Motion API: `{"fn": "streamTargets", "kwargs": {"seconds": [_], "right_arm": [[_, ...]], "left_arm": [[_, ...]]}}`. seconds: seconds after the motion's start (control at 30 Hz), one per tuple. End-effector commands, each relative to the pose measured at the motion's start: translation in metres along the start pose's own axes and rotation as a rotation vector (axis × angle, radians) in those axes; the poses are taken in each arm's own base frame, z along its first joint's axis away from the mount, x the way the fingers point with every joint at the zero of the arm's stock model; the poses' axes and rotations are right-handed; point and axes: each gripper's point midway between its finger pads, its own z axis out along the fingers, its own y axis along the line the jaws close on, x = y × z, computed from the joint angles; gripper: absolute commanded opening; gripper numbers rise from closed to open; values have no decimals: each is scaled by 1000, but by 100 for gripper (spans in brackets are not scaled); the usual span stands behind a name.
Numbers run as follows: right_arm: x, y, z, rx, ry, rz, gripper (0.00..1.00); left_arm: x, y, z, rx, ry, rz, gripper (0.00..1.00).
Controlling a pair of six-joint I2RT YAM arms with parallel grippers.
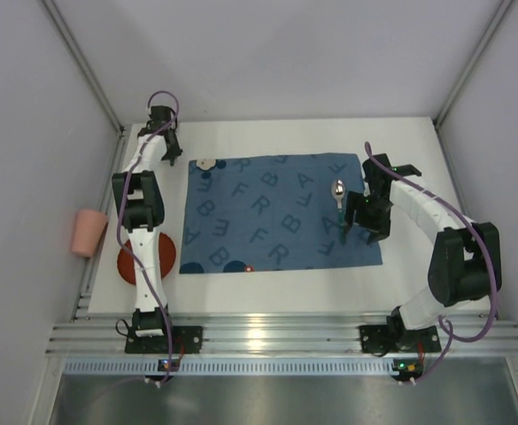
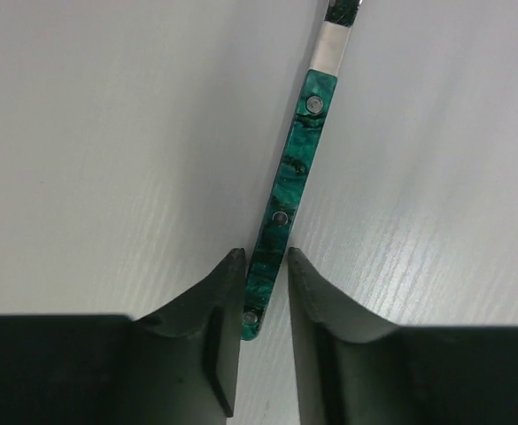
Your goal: Set the dinner table for one person
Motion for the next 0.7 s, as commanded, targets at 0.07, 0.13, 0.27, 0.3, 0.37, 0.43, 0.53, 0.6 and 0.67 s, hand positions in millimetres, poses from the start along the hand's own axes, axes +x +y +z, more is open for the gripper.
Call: {"fn": "streamTargets", "kwargs": {"seconds": [0.07, 0.13, 0.27, 0.3, 0.37, 0.43, 0.53, 0.6, 0.67], "right_arm": [[-6, 6, -8, -10, -20, -15, 71], [-5, 7, -8, -14, -16, -18, 70], [-10, 9, -12, -20, -33, -25, 70], [-11, 10, -15, -25, -44, -27, 70], [-14, 9, -19, -20, -65, -27, 72], [-18, 10, -26, -24, -102, -32, 77], [-24, 8, -34, -12, -147, -33, 92], [-25, 8, -40, -14, -168, -34, 98], [-24, 10, -45, -26, -184, -40, 100]], "left_arm": [[61, 8, 27, -1, 177, 49, 16], [64, 8, 27, 4, 185, 49, 4], [51, 11, 9, -20, 157, 33, 0], [29, 9, -10, -16, 107, 17, 0], [20, 0, -34, -17, 75, 31, 0], [-9, -11, -79, -18, -18, 61, 0], [-23, -35, -141, 0, -100, 99, 0], [-24, -39, -180, 22, -128, 83, 0], [-1, -48, -198, 50, -98, 79, 0]]}}
